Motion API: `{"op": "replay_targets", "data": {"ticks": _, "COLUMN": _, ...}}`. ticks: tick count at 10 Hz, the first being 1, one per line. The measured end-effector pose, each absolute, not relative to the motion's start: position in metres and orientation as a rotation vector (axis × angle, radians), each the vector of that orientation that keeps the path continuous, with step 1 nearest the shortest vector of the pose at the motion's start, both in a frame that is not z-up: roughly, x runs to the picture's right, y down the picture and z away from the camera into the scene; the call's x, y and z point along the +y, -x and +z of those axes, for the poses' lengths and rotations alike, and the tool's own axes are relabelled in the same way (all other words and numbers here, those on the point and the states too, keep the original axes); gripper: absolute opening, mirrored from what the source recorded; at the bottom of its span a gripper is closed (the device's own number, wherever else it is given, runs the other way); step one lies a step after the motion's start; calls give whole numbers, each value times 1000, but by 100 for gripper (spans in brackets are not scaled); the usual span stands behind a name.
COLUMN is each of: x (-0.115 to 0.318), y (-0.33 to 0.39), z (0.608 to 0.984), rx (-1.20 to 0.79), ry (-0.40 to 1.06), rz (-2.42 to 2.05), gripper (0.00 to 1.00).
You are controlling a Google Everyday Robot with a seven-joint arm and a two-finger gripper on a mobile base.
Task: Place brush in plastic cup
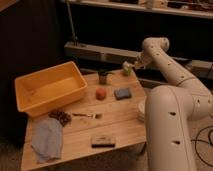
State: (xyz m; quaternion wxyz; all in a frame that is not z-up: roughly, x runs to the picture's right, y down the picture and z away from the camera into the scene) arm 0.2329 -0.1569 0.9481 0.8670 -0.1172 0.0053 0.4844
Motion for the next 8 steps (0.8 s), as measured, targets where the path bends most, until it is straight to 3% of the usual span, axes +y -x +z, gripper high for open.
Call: {"op": "replay_targets", "data": {"ticks": 8, "x": -150, "y": -235, "z": 950, "rx": 4, "ry": 310, "rz": 999, "gripper": 80}}
